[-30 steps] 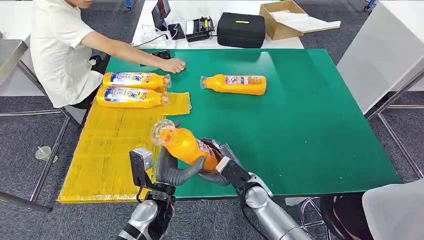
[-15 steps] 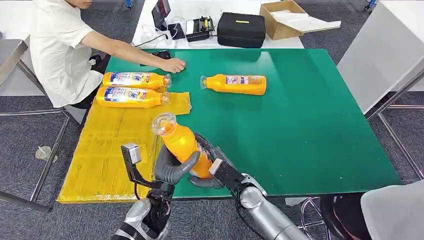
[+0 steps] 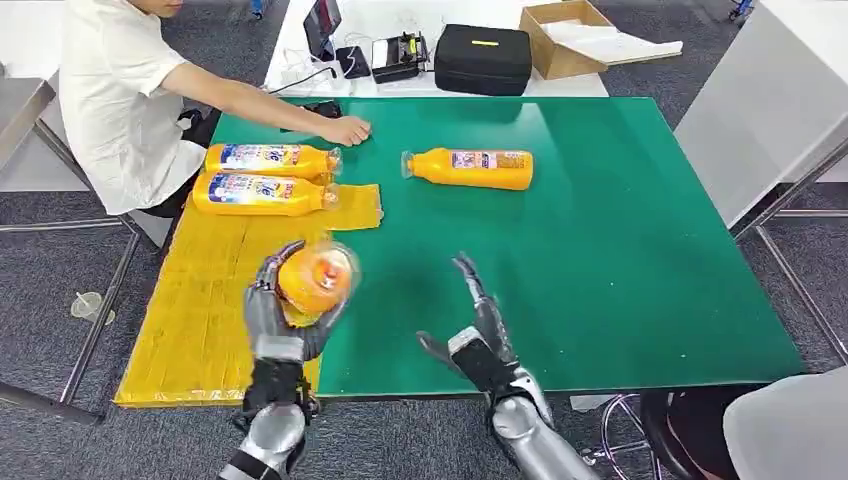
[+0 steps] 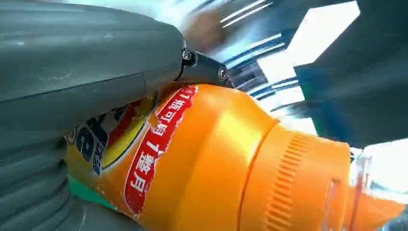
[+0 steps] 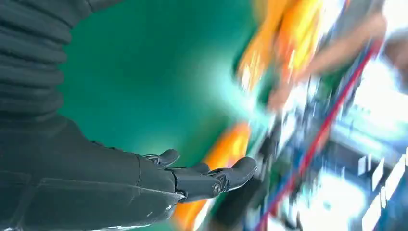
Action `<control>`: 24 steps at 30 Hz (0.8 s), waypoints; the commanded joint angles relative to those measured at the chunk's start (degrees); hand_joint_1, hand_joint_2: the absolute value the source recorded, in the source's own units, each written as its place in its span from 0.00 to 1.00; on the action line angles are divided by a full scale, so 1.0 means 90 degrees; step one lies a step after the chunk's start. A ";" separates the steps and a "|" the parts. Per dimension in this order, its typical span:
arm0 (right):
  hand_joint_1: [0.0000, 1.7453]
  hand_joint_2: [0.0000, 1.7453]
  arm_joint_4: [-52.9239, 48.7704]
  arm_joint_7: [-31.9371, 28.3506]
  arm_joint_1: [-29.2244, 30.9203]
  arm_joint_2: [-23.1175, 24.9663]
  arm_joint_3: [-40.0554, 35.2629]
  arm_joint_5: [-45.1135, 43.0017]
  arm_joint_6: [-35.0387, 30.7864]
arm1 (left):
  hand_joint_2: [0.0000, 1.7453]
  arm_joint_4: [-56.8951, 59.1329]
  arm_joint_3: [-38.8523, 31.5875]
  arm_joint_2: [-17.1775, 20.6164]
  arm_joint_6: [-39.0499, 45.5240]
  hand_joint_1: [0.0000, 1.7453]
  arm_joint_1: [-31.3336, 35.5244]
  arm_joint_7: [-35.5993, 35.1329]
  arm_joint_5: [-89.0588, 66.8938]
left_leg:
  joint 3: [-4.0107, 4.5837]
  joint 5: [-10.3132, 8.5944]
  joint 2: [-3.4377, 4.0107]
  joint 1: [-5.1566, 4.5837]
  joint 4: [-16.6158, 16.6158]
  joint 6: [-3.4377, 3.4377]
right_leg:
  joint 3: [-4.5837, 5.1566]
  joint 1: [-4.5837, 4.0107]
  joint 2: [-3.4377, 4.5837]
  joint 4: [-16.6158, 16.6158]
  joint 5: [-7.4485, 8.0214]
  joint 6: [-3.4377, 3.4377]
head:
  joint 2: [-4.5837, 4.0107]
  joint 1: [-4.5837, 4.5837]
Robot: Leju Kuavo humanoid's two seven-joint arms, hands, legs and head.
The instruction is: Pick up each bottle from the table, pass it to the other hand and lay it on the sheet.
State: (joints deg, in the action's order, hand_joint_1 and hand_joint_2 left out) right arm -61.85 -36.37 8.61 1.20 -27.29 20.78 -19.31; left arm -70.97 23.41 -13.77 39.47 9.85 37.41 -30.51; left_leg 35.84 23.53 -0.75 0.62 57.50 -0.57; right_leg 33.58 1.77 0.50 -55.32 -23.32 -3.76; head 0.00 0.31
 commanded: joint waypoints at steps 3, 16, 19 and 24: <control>0.00 0.00 -0.0392 -0.0202 -0.0328 0.0108 0.1452 0.0372 -0.0867 | 1.00 -0.0315 -0.3239 -0.0629 0.0059 1.00 -0.0254 -0.0542 -0.4836 | -0.0018 0.0012 0.0022 0.0002 0.0006 0.0002 | -0.0013 -0.0005 0.0014 -0.0003 -0.0005 0.0022 | 0.0000 -0.0002; 0.00 0.00 -0.0289 -0.0404 -0.0178 0.0381 0.1918 0.0353 -0.0065 | 1.00 0.4368 -0.1284 0.0835 -0.0736 1.00 0.1940 -0.3053 -0.4183 | -0.0020 -0.0013 -0.0006 0.0004 -0.0007 0.0002 | -0.0017 -0.0006 -0.0026 0.0004 -0.0001 0.0021 | 0.0000 -0.0002; 0.00 1.00 -0.0201 -0.0404 -0.0139 0.0406 0.1895 0.0300 -0.0020 | 1.00 0.4829 -0.1287 0.0857 -0.1048 1.00 0.2114 -0.2920 -0.3887 | -0.0031 -0.0006 0.0013 0.0005 -0.0005 0.0003 | -0.0024 -0.0010 -0.0012 0.0002 -0.0001 0.0031 | 0.0000 -0.0002; 0.00 1.00 -0.0118 -0.0404 -0.0114 0.0400 0.1892 0.0148 0.0070 | 1.00 0.5085 -0.1249 0.0851 -0.1364 0.93 0.2161 -0.2960 -0.3727 | -0.0036 0.0000 0.0023 0.0006 -0.0007 -0.0001 | -0.0031 -0.0010 0.0000 0.0005 -0.0004 0.0025 | 0.0000 -0.0002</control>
State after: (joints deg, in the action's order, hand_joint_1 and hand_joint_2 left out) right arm -67.34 -39.87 5.33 4.09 -11.65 23.36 -19.58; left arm -40.27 8.31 -9.02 30.82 23.92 11.19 -65.79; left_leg 35.82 23.42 -0.70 0.62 57.50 -0.60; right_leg 33.55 1.78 0.48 -55.35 -23.28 -3.75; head 0.00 0.28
